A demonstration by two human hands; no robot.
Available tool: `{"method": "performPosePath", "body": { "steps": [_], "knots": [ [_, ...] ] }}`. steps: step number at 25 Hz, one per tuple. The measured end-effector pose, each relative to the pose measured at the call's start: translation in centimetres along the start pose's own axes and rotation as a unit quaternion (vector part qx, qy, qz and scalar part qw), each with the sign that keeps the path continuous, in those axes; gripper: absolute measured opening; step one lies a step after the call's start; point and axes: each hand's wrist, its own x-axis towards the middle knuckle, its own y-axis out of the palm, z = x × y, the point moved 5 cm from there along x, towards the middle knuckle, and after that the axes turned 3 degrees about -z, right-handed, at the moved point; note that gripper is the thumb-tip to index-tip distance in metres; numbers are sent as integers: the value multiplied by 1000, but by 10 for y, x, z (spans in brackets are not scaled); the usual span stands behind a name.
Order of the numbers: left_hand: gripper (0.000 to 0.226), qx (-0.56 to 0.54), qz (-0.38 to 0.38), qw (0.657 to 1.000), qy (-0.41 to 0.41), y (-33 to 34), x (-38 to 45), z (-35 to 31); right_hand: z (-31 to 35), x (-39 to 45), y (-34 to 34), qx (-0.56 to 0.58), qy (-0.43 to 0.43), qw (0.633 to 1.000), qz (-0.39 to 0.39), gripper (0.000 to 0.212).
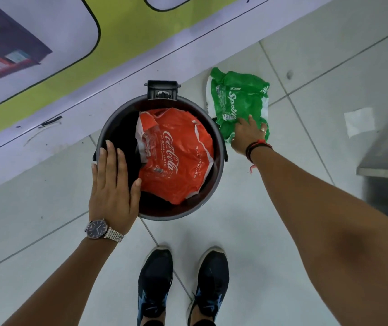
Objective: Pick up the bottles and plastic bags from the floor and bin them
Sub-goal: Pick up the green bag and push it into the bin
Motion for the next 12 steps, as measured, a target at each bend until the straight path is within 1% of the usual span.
{"method": "performPosePath", "body": {
  "steps": [2, 4, 7, 8, 10, 12],
  "knots": [
    [66, 4, 10, 1000, 1, 0, 0, 0, -6, -9, -14, 47, 12, 997, -57, 25],
    [68, 10, 28, 1000, -5, 0, 2, 0, -15, -27, -42, 119, 41, 981, -146, 18],
    [73, 7, 56, 998, -16, -13, 2, -7, -24, -67, -102, 251, 69, 928, -268, 21],
    [73, 4, 60, 998, -16, -22, 2, -11, -23, -83, -125, 288, 62, 908, -299, 21],
    [73, -11, 61, 998, -15, -39, 3, -22, -15, -116, -164, 347, 20, 867, -357, 19],
    [72, -29, 54, 998, -23, -63, 5, -29, 6, -155, -192, 392, -27, 840, -374, 19]
  ]
}}
